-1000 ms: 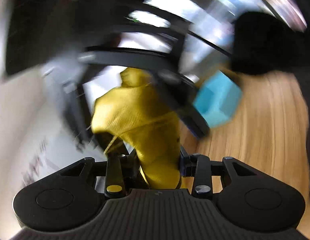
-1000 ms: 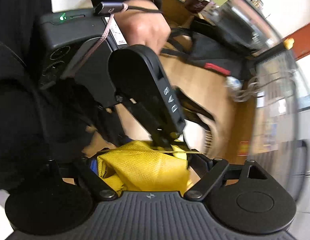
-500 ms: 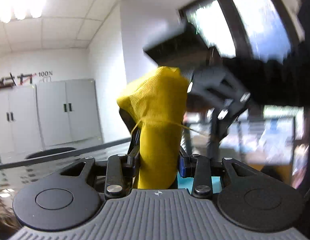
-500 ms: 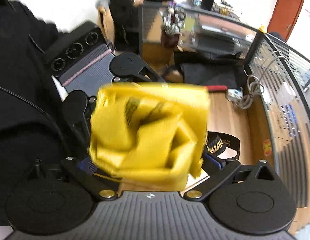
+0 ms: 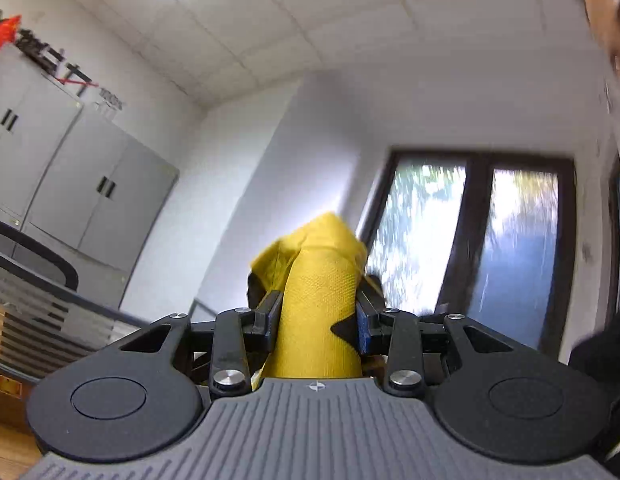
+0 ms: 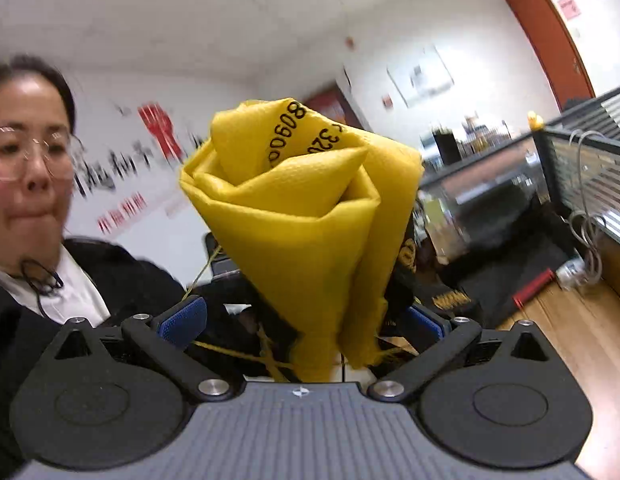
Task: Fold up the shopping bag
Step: 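Pull the bundle out of the left gripper with the right gripper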
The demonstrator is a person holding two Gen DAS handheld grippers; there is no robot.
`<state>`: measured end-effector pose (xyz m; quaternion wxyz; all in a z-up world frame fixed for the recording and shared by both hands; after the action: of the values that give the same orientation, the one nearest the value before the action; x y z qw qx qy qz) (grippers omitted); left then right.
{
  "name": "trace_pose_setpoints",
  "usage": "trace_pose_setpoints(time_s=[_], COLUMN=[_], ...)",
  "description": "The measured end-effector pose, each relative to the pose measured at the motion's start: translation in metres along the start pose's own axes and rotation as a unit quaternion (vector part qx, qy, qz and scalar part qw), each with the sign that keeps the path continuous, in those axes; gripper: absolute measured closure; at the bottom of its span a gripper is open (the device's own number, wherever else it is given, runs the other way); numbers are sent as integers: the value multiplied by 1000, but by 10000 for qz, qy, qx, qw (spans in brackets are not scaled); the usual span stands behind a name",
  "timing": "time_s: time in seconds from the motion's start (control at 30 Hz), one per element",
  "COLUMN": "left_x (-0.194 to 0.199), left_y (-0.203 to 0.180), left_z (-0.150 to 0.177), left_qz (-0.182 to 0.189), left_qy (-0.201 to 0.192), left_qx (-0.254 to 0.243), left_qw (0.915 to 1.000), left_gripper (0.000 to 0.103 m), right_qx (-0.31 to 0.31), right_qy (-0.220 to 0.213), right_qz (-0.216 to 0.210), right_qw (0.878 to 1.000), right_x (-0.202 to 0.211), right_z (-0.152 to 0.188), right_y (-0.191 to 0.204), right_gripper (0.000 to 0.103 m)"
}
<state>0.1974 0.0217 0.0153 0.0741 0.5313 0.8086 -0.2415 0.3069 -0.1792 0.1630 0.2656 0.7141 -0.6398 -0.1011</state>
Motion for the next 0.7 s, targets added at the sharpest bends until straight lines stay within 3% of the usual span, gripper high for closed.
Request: trace_pose_setpoints(time_s=[0.1, 0.17, 0.2, 0.23, 0.33, 0.4, 0.53, 0.6, 0.67, 0.7], left_x=[-5, -10, -9, -10, -10, -5, 7, 12, 15, 11], left_y=[-1, -1, -5, -7, -5, 0, 21, 30, 34, 37], left_z=[-5, -13, -18, -25, -30, -31, -33, -30, -25, -22], left_qz=[221, 353, 352, 252, 237, 276, 461, 475, 466, 400], left_qy=[-277, -586, -609, -582, -418, -435, -718, -794, -765, -668], left_qx=[354, 501, 455, 310, 331, 524, 1156, 1384, 1499, 1488], left_qw=[9987, 9964, 9965, 9975, 9983, 9973, 9896, 9860, 9846, 9858], left_gripper=[65, 65, 65, 65, 65, 65, 64, 64, 64, 64], right_qx=[-198, -96, 74, 71, 320, 207, 233, 93, -163, -286], right_qy=[-364, -117, 306, 641, 1004, 1004, 337, -797, -2157, -2424], right_qz=[-179, -6, 282, 294, 510, 346, 555, 598, 488, 559], right_qw=[9990, 9999, 9991, 9975, 9931, 9941, 9976, 9950, 9751, 9682], right_x=[-1, -17, -31, -43, -58, -60, -33, 2, 47, 53], right_z=[0, 6, 18, 31, 52, 63, 60, 43, 24, 19], right_y=[-11, -15, -17, -18, -17, -18, -20, -18, -17, -21], right_gripper=[1, 0, 0, 0, 0, 0, 0, 0, 0, 0])
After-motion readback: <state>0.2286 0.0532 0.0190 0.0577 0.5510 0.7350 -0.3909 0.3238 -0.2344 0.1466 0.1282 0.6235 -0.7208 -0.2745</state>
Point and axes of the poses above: each gripper's, at about its wrist camera, not at the fingertips, and x roughly against the way its jaws point, y to its left, z to its underside, the point moved 8 cm from there along -x, roughly the way its jaws point, and after that the axes turned 11 degrees about z, right-handed, at the moved point
